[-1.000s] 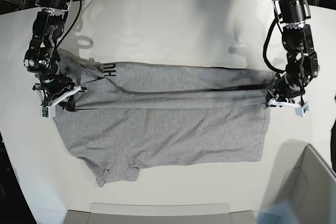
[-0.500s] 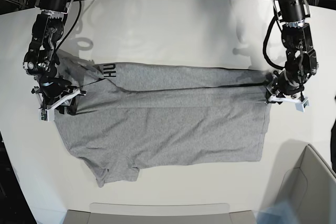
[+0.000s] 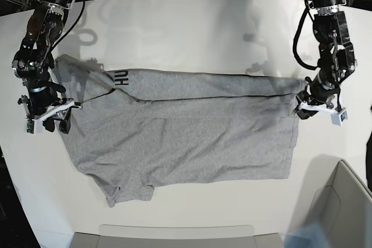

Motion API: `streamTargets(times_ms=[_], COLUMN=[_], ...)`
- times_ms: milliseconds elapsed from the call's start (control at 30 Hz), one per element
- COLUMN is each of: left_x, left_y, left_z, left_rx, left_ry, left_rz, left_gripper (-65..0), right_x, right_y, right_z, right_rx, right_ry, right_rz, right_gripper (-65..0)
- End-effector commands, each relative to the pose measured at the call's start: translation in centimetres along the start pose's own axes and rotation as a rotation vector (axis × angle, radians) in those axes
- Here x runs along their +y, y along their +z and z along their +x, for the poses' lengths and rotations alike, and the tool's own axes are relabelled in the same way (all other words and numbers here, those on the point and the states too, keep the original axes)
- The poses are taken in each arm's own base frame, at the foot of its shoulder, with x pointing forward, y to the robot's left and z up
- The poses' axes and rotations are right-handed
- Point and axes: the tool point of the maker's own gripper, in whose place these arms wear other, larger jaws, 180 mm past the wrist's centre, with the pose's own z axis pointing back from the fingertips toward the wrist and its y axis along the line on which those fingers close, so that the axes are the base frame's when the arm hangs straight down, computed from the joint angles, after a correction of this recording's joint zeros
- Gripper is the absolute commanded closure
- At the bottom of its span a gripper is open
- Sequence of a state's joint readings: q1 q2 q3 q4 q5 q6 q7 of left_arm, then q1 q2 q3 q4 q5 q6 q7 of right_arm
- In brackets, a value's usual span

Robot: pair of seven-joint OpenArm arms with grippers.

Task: Fold the T-shirt properly
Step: 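Lower the folded edge with both grippers and release it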

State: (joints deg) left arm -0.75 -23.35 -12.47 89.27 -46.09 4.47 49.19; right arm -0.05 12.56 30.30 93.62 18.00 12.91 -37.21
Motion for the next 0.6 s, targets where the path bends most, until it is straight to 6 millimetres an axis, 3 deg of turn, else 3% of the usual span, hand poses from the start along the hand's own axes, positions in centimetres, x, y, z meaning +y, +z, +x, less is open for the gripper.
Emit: streamTargets(times_ms=[0, 67, 267, 567], left_x=[0.2, 0.8, 1.6, 1.9], left_y=[0.7, 1.0, 1.1, 1.2], left_z=[0.9, -0.2, -2.1, -3.9], left_rx=[-0.034, -0.013, 0.025, 0.055], left_ry=[-0.023, -0.03, -0.029, -0.009], left_rz=[0.0, 0.011, 0.024, 0.028], left_gripper=[-19.2, -19.2, -19.1, -19.1], right_x=[-1.6, -3.5, -5.0, -8.2], right_y=[0.7, 1.5, 3.7, 4.2], right_z=[1.0, -0.2, -5.1, -10.3], right_rx=[-0.022, 0.028, 0.206, 0.322], right_ry=[0.003, -0.014, 0.077, -0.033], right_rz=[-0.038, -0.075, 0.011, 0.01], right_gripper=[-27.2, -27.3, -27.3, -27.3])
